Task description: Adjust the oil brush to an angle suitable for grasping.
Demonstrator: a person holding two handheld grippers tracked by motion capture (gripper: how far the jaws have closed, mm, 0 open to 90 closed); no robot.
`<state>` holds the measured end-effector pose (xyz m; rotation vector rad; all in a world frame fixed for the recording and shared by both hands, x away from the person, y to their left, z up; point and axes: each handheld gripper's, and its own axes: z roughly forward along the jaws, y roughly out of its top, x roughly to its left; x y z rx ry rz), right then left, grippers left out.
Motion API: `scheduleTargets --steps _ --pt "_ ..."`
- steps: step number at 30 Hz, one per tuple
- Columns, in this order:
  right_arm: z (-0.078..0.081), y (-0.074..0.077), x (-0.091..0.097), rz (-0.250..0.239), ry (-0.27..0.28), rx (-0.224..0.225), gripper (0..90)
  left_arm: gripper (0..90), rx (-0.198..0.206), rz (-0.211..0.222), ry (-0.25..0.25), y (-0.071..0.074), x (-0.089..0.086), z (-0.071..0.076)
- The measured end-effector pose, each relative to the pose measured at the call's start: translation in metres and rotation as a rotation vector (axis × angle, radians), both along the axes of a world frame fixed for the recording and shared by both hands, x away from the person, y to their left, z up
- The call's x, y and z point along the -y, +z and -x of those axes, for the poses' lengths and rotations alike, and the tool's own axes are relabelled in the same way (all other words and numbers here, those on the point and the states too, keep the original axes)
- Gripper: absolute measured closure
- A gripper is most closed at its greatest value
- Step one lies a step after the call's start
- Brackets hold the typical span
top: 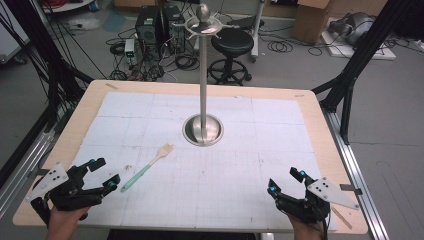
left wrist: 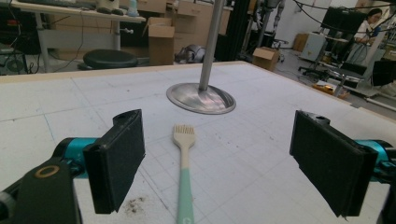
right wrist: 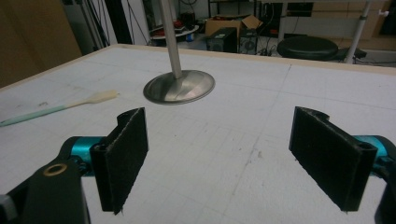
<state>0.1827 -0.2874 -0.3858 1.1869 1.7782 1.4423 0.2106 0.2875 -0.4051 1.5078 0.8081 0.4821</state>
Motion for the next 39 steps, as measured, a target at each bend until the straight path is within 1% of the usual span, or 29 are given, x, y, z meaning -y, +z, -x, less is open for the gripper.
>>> scheduleTargets --steps 4,6,9,13,16,23,25,26,27,28,29,31,33,34,36,37,39 --pt "0.000 -0.001 0.002 -0.008 -0.006 -0.001 18.7 18.6 0.002 0.003 0.008 -0.001 0.000 -0.001" --pt "0.000 -0.002 0.002 -0.007 -0.009 -0.005 18.7 18.6 -0.005 0.006 0.018 -0.001 0.000 -0.003" --pt "0.001 -0.003 0.003 0.004 -0.022 -0.004 18.6 19.2 -0.017 -0.003 0.038 -0.002 0.001 -0.006" --pt "0.004 -0.003 0.005 0.000 -0.040 -0.014 18.6 20.4 -0.021 -0.015 0.022 -0.002 0.004 -0.009" --pt "0.006 -0.002 0.005 0.005 -0.044 -0.010 18.6 23.5 -0.038 -0.024 0.009 -0.004 0.006 -0.010" --pt "0.007 -0.004 0.004 0.005 -0.046 -0.026 18.6 29.4 -0.070 -0.036 0.018 -0.005 0.005 -0.021" --pt "0.008 -0.004 0.005 -0.001 -0.051 -0.023 18.6 33.5 -0.072 -0.039 0.012 -0.004 0.006 -0.025" --pt "0.008 -0.005 0.006 0.000 -0.052 -0.018 18.6 38.2 -0.075 -0.031 0.009 -0.003 0.006 -0.027" --pt "0.008 -0.005 0.006 -0.003 -0.055 -0.019 18.6 46.8 -0.082 -0.026 0.004 -0.003 0.007 -0.029" --pt "0.008 -0.005 0.007 -0.007 -0.055 -0.021 18.6 54.6 -0.088 -0.035 0.000 -0.004 0.007 -0.031" --pt "0.008 -0.005 0.007 -0.008 -0.055 -0.023 18.6 60.9 -0.094 -0.055 -0.004 -0.005 0.008 -0.034" --pt "0.007 -0.005 0.007 -0.007 -0.056 -0.025 18.6 75.5 -0.101 -0.110 -0.004 -0.006 0.011 -0.039" --pt "0.007 -0.005 0.006 -0.008 -0.055 -0.027 18.6 84.6 -0.115 -0.135 0.009 -0.006 0.016 -0.047" --pt "0.007 -0.005 0.006 -0.006 -0.055 -0.026 18.6 87.1 -0.126 -0.146 0.016 -0.006 0.019 -0.052" --pt "0.007 -0.006 0.005 -0.001 -0.051 -0.030 18.6 89.3 -0.130 -0.180 0.031 -0.007 0.027 -0.062" --pt "0.006 -0.006 0.005 0.004 -0.048 -0.029 18.6 89.4 -0.142 -0.190 0.040 -0.008 0.031 -0.067" --pt "0.006 -0.006 0.004 0.008 -0.047 -0.031 18.6 89.5 -0.164 -0.202 0.039 -0.011 0.038 -0.076"
